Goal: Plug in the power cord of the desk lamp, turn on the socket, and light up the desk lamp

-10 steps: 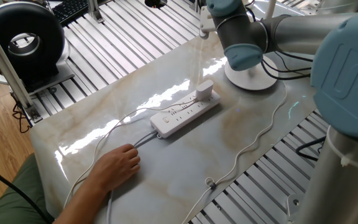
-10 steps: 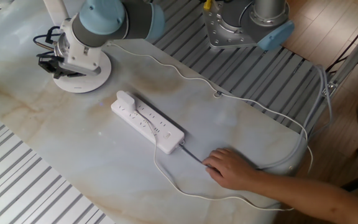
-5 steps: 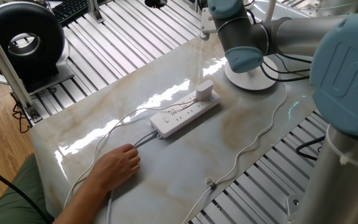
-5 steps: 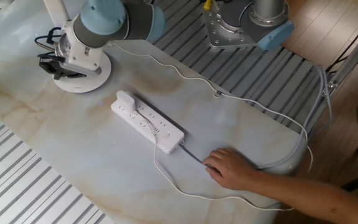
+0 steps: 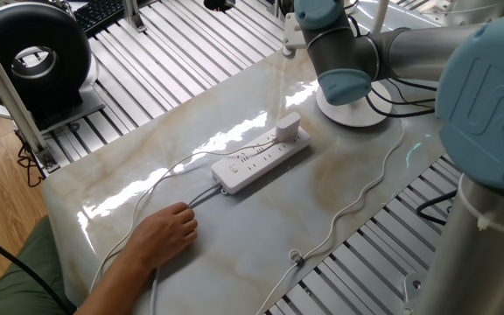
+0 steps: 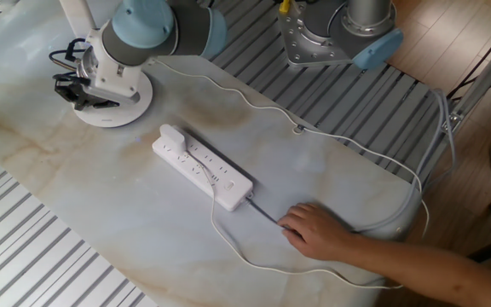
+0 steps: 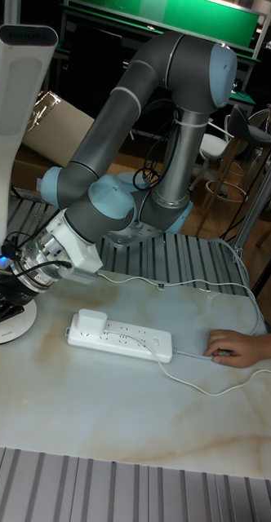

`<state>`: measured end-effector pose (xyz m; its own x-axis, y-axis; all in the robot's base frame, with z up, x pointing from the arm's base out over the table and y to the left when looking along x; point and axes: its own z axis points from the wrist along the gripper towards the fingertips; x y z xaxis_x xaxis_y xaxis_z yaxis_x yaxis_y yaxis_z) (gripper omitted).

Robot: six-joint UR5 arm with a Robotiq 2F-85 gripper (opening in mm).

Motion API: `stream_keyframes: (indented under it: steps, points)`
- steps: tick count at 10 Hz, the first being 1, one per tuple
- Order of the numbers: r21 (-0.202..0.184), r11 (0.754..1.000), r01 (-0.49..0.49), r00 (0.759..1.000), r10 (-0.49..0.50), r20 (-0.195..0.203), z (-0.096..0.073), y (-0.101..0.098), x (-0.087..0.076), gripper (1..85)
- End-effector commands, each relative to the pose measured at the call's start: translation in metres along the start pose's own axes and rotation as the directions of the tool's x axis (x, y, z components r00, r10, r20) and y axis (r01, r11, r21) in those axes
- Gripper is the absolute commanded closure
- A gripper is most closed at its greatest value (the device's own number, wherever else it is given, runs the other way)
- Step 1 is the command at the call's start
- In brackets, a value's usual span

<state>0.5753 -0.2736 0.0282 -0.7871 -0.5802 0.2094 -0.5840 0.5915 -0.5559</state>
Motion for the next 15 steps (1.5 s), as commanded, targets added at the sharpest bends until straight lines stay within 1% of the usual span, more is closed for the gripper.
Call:
stream_keyframes:
  steps: [1,5,10,12,15]
  points:
    - [-0.010,1.000,-0.019,1.000,0.019,0.004,0.002,0.002,0.001,84.7]
    - [-0.019,1.000,-0.019,1.000,0.019,0.010,0.003,0.004,0.001,84.7]
    - [-0.051,0.998,-0.024,1.000,0.025,0.016,0.003,0.012,0.000,84.7]
    - [-0.069,0.997,-0.029,1.000,0.030,0.009,0.002,0.016,0.001,84.7]
    - [-0.080,0.996,-0.032,0.999,0.032,0.004,0.000,0.018,0.003,84.7]
